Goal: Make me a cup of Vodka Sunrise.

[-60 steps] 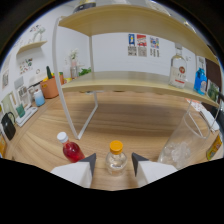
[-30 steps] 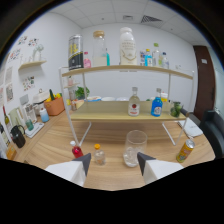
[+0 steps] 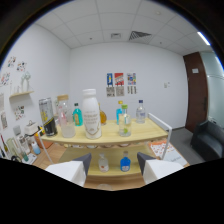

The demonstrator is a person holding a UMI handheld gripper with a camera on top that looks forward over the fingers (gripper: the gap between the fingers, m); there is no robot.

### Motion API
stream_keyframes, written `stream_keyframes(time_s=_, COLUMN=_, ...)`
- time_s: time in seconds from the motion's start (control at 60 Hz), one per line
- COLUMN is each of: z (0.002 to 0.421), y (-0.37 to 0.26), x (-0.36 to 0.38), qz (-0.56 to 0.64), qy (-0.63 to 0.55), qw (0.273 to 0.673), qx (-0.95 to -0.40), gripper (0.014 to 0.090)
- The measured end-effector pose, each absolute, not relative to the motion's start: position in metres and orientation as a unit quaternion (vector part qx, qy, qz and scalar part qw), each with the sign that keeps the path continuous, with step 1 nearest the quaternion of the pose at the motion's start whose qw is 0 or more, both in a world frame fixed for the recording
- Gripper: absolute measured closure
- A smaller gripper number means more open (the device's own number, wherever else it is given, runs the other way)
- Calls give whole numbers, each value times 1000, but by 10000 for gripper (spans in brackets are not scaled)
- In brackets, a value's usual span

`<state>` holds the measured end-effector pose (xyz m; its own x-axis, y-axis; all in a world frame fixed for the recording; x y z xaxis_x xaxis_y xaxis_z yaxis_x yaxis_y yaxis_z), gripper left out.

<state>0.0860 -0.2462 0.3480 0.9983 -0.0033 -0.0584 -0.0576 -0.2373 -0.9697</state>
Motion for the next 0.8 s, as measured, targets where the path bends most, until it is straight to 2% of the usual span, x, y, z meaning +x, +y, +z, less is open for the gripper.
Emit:
stream_keyframes(time_s=0.117, z=380, y=-202, x=104, qz=11, qy=17, qw=640, qx=-768, gripper=188)
stream_keyframes(time_s=0.233, z=386, y=-157, x=120, qz=1, qy=18, qw=642, qx=-767, gripper=207)
stream_keyframes(time_s=0.35, z=373, y=-116, x=126, qz=9, qy=20, qw=627, qx=-779, gripper=322)
stream_keyframes(time_s=0.4, z=370, y=-104, x=125, qz=16, qy=19, qw=623, qx=-782, gripper=396)
stream_keyframes(time_s=0.467, z=367, y=-95, x=128, qz=9, qy=21, qw=620, qx=-784, gripper=575)
stream_keyframes(time_s=0.517, z=369, y=-92, x=126, qz=12, qy=17, qw=623, qx=-782, gripper=667)
stream_keyframes(time_s=0.8, z=382, y=-106, x=125, qz=10, qy=1, qw=628, qx=-778, gripper=689)
